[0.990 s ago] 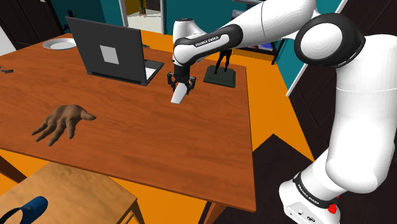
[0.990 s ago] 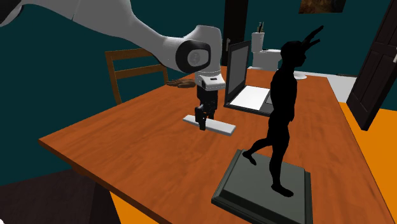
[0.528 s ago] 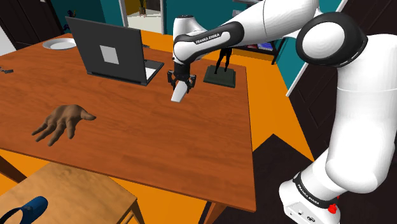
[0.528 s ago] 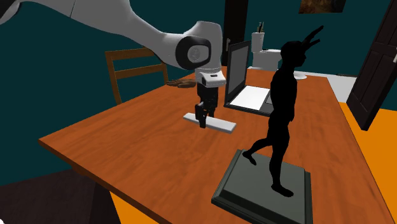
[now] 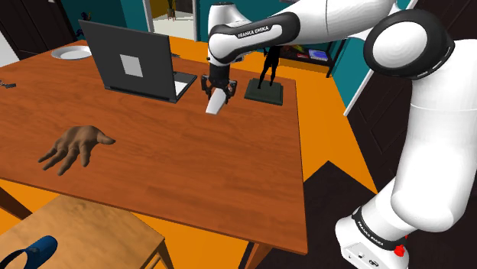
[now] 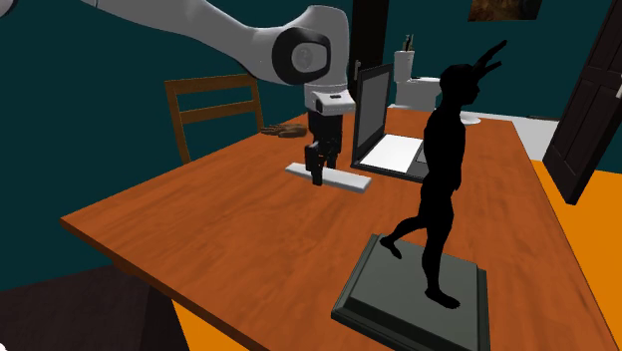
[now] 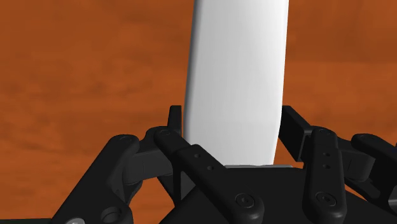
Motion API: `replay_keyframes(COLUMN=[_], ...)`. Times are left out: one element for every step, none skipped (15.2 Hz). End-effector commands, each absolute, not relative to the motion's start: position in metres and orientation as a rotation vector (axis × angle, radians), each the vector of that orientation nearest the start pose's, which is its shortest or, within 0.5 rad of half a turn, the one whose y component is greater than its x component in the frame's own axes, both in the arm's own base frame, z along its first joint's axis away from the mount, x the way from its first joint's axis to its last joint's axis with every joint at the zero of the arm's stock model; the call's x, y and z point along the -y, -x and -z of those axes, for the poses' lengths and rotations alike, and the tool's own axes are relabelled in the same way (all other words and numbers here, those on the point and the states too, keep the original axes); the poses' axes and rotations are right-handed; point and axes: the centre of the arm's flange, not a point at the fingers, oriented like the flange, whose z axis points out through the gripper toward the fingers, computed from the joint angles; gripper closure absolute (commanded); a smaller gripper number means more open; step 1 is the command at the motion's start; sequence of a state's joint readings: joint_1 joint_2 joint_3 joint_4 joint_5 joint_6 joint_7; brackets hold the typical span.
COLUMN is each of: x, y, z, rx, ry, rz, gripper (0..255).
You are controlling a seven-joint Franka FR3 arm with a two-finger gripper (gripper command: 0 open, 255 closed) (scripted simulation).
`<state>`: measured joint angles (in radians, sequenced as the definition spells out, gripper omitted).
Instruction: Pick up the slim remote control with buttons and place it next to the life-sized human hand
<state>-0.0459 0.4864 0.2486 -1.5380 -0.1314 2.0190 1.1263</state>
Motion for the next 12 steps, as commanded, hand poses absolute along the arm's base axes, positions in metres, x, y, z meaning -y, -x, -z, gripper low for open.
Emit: replay_keyframes(x=[-0.108, -0.108, -0.108, -0.108, -0.108, -0.108, -0.108, -0.108, -0.108, -0.108, -0.108, -0.108], y=[-0.682, -0.682, -0.682, -0.682, -0.682, -0.682, -0.682, -0.682, -0.682, -0.682, -0.682, -0.682], z=[-0.391, -0.396, -0.401, -0.407, -0.412, -0.417, -0.422, -0.428, -0.433, -0.438, -0.444, -0.444], rx=[-1.359, -1.359, -1.359, -1.359, -1.359, -1.359, -1.359, -1.359, -1.359, -1.359, -1.359, -1.359], ry=[2.828, 2.828, 2.828, 2.828, 2.828, 2.828, 2.828, 2.828, 2.828, 2.828, 2.828, 2.828], rz=[0.016, 0.016, 0.016, 0.016, 0.016, 0.016, 0.016, 0.016, 0.016, 0.016, 0.016, 0.016], gripper=[255, 255, 255, 255, 255, 255, 255, 255, 255, 255, 255, 255])
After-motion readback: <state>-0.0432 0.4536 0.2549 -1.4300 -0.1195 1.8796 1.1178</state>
